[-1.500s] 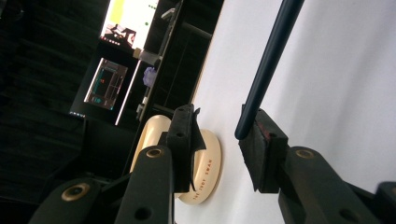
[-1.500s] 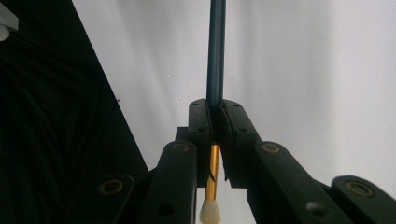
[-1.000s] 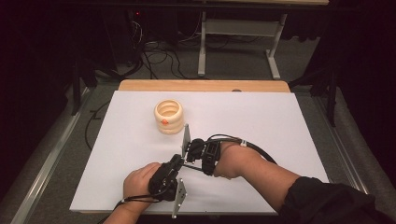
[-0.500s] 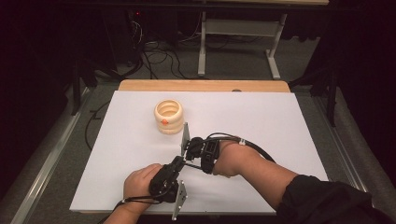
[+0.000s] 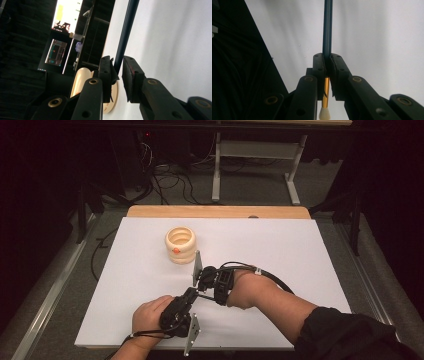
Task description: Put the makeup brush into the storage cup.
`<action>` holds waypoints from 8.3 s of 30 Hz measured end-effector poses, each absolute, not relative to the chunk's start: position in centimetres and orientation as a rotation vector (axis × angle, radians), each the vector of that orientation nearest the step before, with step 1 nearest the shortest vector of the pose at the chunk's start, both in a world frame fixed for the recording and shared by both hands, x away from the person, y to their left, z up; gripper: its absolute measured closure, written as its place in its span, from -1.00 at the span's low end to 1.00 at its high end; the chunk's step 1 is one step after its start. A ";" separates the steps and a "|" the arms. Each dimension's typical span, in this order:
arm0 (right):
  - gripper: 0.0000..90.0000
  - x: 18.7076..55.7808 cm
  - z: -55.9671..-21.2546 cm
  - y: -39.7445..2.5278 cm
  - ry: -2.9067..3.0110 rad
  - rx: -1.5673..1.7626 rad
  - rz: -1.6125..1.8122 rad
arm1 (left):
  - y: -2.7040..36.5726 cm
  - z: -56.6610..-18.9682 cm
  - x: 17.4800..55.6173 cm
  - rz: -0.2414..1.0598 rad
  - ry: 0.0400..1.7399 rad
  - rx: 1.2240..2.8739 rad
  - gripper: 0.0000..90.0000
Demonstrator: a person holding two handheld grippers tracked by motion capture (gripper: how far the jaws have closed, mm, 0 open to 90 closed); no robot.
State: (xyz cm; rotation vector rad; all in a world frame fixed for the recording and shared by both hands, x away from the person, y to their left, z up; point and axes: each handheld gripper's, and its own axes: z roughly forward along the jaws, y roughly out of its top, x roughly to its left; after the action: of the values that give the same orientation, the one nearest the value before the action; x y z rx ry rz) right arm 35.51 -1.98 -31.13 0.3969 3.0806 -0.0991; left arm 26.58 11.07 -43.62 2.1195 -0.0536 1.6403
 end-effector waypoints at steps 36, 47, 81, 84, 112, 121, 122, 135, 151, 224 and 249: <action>0.87 35.7 -30.6 -2.1 3.058 0.406 -0.066 | 11.0 -43.7 26.7 1.632 -0.076 2.160 0.89; 0.82 35.8 -30.4 -2.2 3.056 0.413 -0.049 | 11.0 -43.7 26.7 1.623 -0.077 2.163 0.90; -0.13 36.3 -28.4 -4.6 3.006 0.457 0.053 | 11.3 -43.7 27.2 1.584 -0.004 2.155 0.90; -0.28 36.5 -28.1 -5.1 2.983 0.456 0.073 | 11.4 -43.7 27.3 1.591 0.014 2.153 0.90; -0.90 36.9 -31.0 -8.9 2.906 0.530 0.008 | 13.7 -42.7 28.6 1.512 0.298 2.095 0.90; -0.88 37.0 -33.6 -10.9 2.896 0.599 0.038 | 14.3 -42.5 28.8 1.479 0.344 2.106 0.90; -0.87 37.0 -33.9 -11.2 2.889 0.613 0.049 | 14.4 -42.5 28.9 1.475 0.353 2.101 0.90; -0.86 37.5 -37.4 -14.8 2.810 0.707 0.238 | 14.9 -42.8 29.1 1.387 0.426 2.092 0.90; -0.87 37.0 -39.8 -17.9 2.658 0.884 0.661 | 16.2 -42.9 29.8 1.234 0.589 1.993 0.90; -0.75 35.2 -38.4 -17.8 2.280 0.877 1.376 | 18.9 -41.9 31.0 0.723 0.898 1.634 0.90; -0.64 36.0 -36.1 -13.6 2.225 0.769 1.523 | 17.0 -40.9 31.7 0.687 0.863 1.606 0.90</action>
State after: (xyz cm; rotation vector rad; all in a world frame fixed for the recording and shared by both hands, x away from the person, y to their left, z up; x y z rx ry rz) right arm 36.01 -13.63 -36.15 0.7691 2.2251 1.5234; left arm 31.73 16.99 -40.88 1.6057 0.8633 0.6868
